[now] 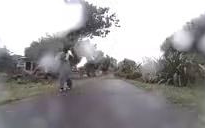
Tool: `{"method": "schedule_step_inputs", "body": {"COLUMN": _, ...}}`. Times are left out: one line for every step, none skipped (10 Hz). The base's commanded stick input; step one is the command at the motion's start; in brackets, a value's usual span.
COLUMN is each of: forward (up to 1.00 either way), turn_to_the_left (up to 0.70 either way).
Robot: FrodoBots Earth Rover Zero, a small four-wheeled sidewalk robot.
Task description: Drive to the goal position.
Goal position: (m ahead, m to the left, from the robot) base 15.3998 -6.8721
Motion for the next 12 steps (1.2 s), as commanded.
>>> {"method": "schedule_step_inputs", "body": {"forward": 0.85, "turn_to_the_left": -0.04}}
{"method": "schedule_step_inputs", "body": {"forward": 0.85, "turn_to_the_left": -0.26}}
{"method": "schedule_step_inputs", "body": {"forward": 0.85, "turn_to_the_left": -0.34}}
{"method": "schedule_step_inputs", "body": {"forward": 0.85, "turn_to_the_left": -0.16}}
{"method": "schedule_step_inputs", "body": {"forward": 0.85, "turn_to_the_left": -0.05}}
{"method": "schedule_step_inputs", "body": {"forward": 0.85, "turn_to_the_left": 0.0}}
{"method": "schedule_step_inputs", "body": {"forward": 0.85, "turn_to_the_left": 0.0}}
{"method": "schedule_step_inputs", "body": {"forward": 0.85, "turn_to_the_left": 0.0}}
{"method": "schedule_step_inputs", "body": {"forward": 0.85, "turn_to_the_left": 0.0}}
{"method": "schedule_step_inputs", "body": {"forward": 0.85, "turn_to_the_left": 0.0}}
{"method": "schedule_step_inputs", "body": {"forward": 0.85, "turn_to_the_left": 0.0}}
{"method": "schedule_step_inputs", "body": {"forward": 0.85, "turn_to_the_left": 0.0}}
